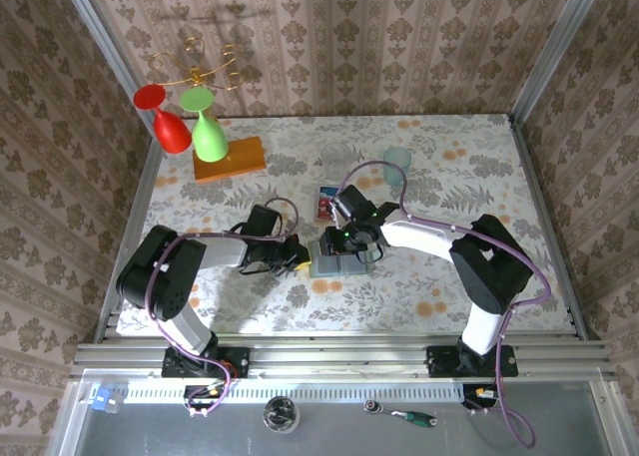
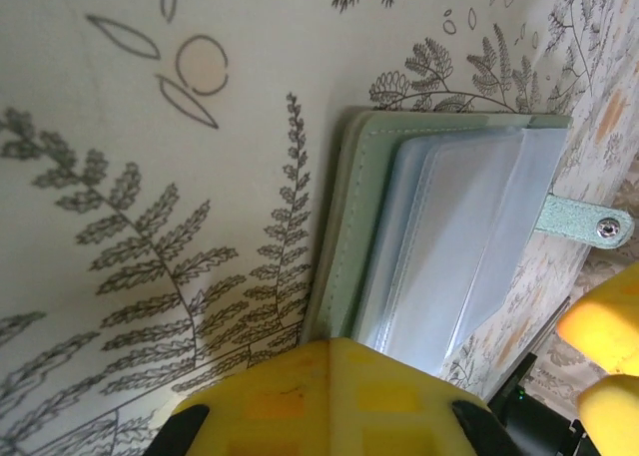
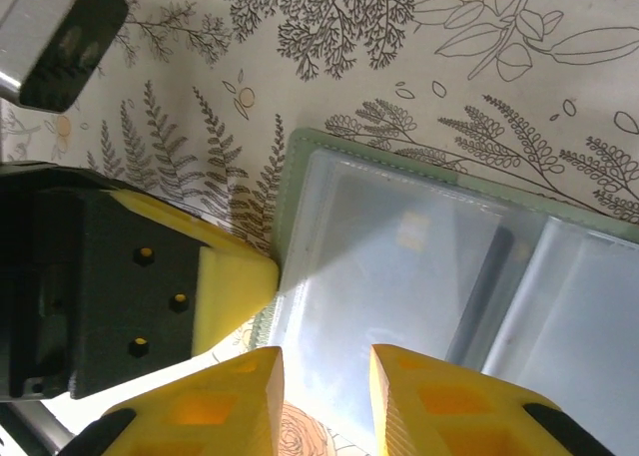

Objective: Take the credit cards out of the card holder

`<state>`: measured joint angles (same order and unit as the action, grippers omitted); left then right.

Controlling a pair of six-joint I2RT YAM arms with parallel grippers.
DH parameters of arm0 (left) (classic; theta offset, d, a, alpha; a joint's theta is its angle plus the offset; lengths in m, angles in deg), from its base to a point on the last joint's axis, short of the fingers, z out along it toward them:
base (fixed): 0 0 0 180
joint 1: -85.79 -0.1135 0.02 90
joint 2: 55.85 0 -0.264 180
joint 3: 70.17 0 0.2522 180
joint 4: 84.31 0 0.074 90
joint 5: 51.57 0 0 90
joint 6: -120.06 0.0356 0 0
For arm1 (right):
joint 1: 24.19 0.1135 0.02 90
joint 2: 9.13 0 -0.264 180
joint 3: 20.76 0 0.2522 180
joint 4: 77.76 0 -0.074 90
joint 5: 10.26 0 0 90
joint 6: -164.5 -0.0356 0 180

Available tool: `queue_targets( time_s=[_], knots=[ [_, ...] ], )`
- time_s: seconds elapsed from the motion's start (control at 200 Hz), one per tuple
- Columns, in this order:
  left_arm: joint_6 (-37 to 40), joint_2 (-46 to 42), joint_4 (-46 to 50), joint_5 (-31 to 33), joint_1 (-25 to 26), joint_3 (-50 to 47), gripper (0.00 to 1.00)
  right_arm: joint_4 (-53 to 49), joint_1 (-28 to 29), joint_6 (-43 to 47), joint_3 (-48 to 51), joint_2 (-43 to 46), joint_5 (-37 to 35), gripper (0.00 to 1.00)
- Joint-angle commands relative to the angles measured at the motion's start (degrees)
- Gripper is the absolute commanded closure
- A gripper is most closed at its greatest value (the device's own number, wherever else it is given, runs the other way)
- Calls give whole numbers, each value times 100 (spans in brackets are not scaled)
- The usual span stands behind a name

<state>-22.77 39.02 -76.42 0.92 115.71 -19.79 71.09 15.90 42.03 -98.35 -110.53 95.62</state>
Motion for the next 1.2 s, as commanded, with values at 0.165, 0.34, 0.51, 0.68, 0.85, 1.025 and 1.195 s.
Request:
queue_targets(
  time_s=[0.165,0.34,0.51,0.68,0.85,1.025,1.195],
  knots=[
    [151,141,-94,-123,-90,12,94,-30,-211,-617,49,-219,-8,71],
    [133,141,-138,-116,-117,-32,94,56,-420,-786,189,-446,145,70],
    [129,205,-167,-115,-152,2,94,200,-558,-781,208,-591,267,70],
    [132,313,-219,-145,-212,94,94,175,-690,-663,92,-700,246,69],
    [143,373,-240,-159,-306,176,94,54,-817,-425,-169,-854,249,69],
    [151,523,-257,-190,-338,317,94,-124,-897,-228,-534,-1047,257,70],
    [133,557,-293,-96,-337,304,94,-171,-929,-235,-641,-1048,353,70]
  ],
)
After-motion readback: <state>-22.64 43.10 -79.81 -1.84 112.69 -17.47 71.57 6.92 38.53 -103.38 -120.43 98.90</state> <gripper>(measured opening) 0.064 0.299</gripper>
